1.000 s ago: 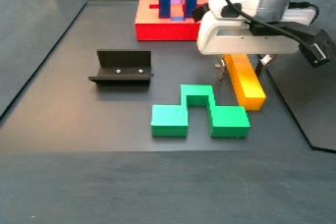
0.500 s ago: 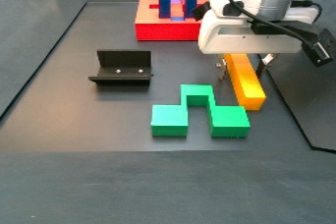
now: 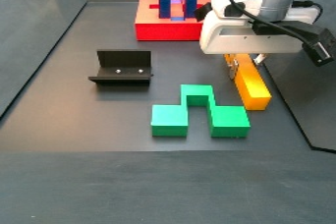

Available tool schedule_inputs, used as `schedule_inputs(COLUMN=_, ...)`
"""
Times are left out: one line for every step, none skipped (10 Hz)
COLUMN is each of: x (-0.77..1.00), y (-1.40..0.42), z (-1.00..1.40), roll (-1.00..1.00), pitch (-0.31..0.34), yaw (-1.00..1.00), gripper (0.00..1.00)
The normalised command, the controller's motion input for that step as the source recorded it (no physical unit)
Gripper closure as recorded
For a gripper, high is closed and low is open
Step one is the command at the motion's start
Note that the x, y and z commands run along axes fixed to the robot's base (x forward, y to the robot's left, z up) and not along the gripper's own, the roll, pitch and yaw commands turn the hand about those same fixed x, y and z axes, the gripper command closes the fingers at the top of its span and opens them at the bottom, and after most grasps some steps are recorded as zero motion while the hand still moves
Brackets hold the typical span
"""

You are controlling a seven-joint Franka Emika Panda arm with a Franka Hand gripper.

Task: Pick up the yellow object. Move up. Move to above the board. Insert the yellow object.
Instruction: Pick up the yellow object.

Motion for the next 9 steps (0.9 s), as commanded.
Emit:
schedule_inputs(x=0.00, y=0.00, z=0.00, roll=0.00, pitch=0.000, yaw=0.00, gripper=1.00)
schedule_inputs(x=0.00, y=0.00, z=0.00, roll=0.00, pitch=0.000, yaw=0.00, gripper=1.00)
schedule_inputs(x=0.00, y=0.00, z=0.00, roll=0.00, pitch=0.000, yaw=0.00, gripper=1.00)
schedule_inputs(x=0.00, y=0.00, z=0.00, roll=0.00, pitch=0.000, yaw=0.00, gripper=1.00)
schedule_inputs(x=0.00, y=0.00, z=0.00, roll=0.00, pitch=0.000, yaw=0.00, gripper=1.00)
schedule_inputs(x=0.00, y=0.00, z=0.00, roll=0.00, pitch=0.000, yaw=0.00, gripper=1.00)
schedule_inputs(x=0.00, y=0.00, z=0.00, roll=0.00, pitch=0.000, yaw=0.00, gripper=1.00)
schedule_inputs(x=0.00, y=0.00, z=0.00, roll=0.00, pitch=0.000, yaw=0.00, gripper=1.00)
schedule_inputs(x=0.00, y=0.00, z=0.00, roll=0.00, pitch=0.000, yaw=0.00, gripper=1.00)
